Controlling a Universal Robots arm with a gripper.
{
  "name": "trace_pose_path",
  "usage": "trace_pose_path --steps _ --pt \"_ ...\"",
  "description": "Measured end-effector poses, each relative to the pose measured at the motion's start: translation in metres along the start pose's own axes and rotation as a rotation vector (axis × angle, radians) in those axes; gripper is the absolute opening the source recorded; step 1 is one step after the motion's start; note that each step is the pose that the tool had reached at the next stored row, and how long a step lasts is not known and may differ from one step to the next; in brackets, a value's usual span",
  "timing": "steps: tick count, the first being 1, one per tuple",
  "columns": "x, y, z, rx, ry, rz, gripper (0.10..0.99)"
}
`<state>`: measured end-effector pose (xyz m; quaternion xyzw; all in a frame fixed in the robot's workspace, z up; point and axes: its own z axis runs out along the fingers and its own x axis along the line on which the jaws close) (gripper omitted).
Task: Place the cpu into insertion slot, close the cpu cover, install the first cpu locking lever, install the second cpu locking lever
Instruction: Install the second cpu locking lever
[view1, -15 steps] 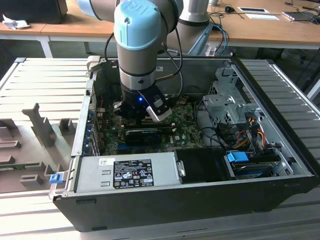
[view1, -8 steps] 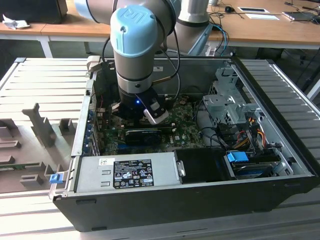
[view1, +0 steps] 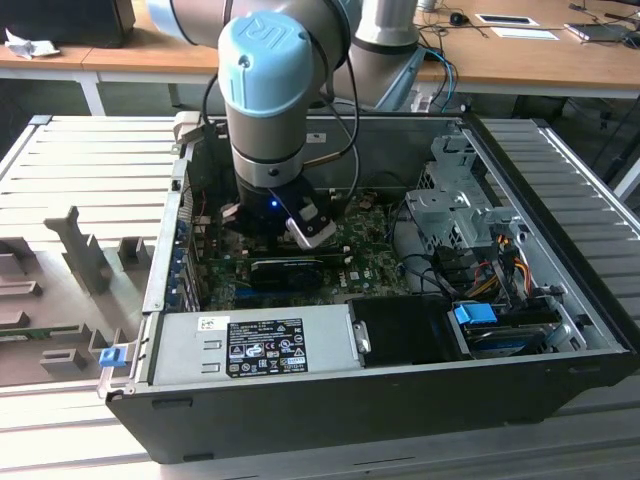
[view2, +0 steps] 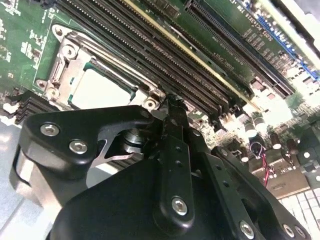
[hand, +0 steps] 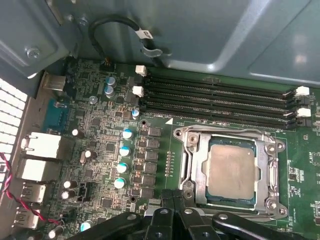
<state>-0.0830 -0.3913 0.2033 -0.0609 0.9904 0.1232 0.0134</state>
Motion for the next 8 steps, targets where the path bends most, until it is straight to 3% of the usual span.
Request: trace_pose_path --steps 8 --pt "-0.0009 0.0062 -0.0238 0.0 0.0 0.0 0.106"
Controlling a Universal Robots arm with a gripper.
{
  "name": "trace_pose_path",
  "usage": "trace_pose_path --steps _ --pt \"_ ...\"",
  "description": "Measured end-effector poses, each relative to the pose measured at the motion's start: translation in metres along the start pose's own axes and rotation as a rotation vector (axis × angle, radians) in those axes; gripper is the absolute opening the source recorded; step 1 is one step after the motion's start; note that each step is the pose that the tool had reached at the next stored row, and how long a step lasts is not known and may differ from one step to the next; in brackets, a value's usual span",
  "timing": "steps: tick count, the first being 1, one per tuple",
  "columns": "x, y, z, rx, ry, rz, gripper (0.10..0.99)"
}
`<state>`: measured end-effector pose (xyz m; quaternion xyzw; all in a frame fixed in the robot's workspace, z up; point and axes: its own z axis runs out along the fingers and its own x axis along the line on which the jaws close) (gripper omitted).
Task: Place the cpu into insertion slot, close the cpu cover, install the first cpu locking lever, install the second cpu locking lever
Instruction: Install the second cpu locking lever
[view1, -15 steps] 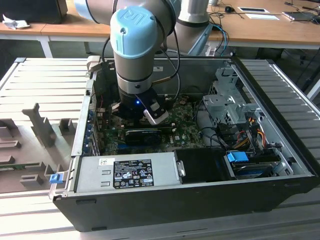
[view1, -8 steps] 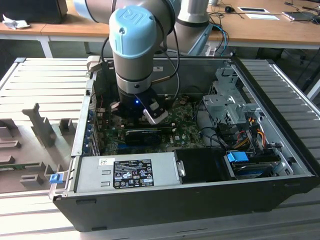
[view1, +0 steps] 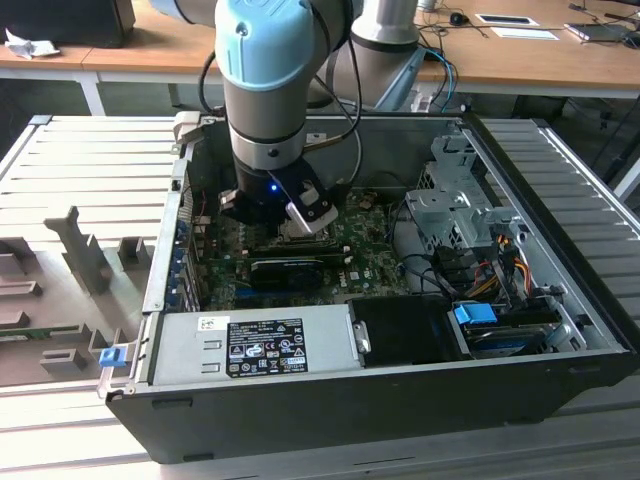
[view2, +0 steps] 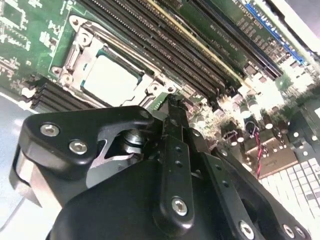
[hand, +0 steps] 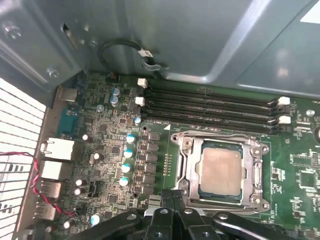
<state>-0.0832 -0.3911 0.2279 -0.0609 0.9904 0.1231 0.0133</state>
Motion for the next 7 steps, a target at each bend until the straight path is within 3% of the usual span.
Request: trace_pose_path --steps 4,7 --pt "-0.0004 0.0026 -0.0102 0.0 0.0001 0.0 0.106" --pt "-0.0004 0.0026 -0.0103 0.0 0.0001 0.0 0.106"
